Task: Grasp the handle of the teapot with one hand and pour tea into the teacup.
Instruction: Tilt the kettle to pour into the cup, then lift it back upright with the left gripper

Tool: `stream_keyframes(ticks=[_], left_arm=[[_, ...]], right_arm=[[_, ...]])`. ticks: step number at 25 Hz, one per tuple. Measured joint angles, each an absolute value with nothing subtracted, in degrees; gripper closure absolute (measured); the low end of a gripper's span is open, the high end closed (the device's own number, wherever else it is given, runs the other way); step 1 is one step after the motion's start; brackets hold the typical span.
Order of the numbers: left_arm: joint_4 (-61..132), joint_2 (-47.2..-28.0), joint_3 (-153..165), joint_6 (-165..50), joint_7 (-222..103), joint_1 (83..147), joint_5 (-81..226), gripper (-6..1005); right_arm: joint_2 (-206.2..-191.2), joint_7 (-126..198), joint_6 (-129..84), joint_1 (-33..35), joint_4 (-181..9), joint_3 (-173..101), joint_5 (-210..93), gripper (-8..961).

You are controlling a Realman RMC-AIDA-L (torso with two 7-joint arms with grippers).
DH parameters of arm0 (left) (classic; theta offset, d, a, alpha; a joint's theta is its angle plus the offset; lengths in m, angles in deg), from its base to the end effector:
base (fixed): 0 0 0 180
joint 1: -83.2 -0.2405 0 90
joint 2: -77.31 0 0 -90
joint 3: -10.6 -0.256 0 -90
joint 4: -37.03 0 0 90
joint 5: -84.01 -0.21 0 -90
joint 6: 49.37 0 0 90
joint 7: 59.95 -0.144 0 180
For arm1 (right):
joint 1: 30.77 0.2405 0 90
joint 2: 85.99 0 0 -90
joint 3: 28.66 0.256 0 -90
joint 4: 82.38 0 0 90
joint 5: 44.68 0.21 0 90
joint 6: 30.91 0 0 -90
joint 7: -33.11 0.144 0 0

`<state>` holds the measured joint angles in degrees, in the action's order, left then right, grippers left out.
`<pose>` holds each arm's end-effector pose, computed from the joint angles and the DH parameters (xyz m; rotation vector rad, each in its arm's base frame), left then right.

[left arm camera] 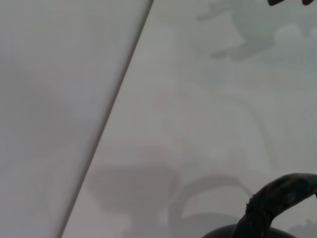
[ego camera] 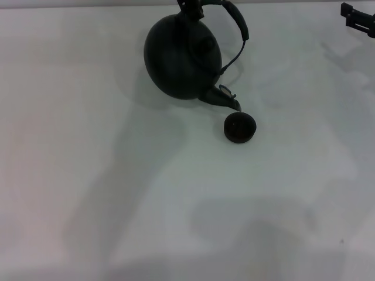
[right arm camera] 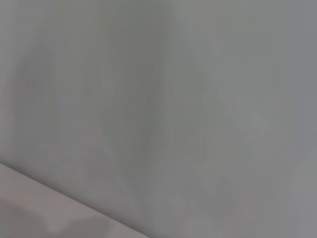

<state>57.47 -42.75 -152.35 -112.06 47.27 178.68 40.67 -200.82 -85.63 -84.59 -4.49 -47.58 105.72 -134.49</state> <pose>-0.0418 0.4713 -0.0483 -2.7195 -0.1966 0.5918 0.3293 0.3877 0.0632 -2.0715 0.5124 0.4135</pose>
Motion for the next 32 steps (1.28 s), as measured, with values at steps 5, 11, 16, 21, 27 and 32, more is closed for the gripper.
stream_keyframes(ticks=[5,11,16,21,27,32], left_arm=[[56.9,-42.84,-152.3,-111.7,47.6,179.0,40.1,832],[54.3,-42.74,-152.3,-110.6,49.6,179.6,37.1,832],[53.2,-42.74,-152.3,-109.9,50.7,180.1,35.7,833],[53.0,-42.75,-152.3,-109.7,51.3,180.8,34.7,832],[52.4,-42.78,-152.3,-109.7,52.8,181.8,33.0,832],[49.9,-42.74,-152.3,-109.2,55.1,182.5,30.2,833]], right_arm=[[-200.86,-85.6,-84.6,-4.6,-47.6,105.7,-134.5,124],[-200.87,-85.6,-84.6,-4.9,-47.6,105.7,-134.5,125],[-200.87,-85.7,-84.6,-5.2,-47.6,105.7,-134.5,125],[-200.87,-85.7,-84.6,-5.3,-47.6,105.7,-134.5,125],[-200.8,-85.7,-84.6,-5.3,-47.6,105.8,-134.4,124],[-200.78,-85.7,-84.5,-5.3,-47.6,105.8,-134.3,124]])
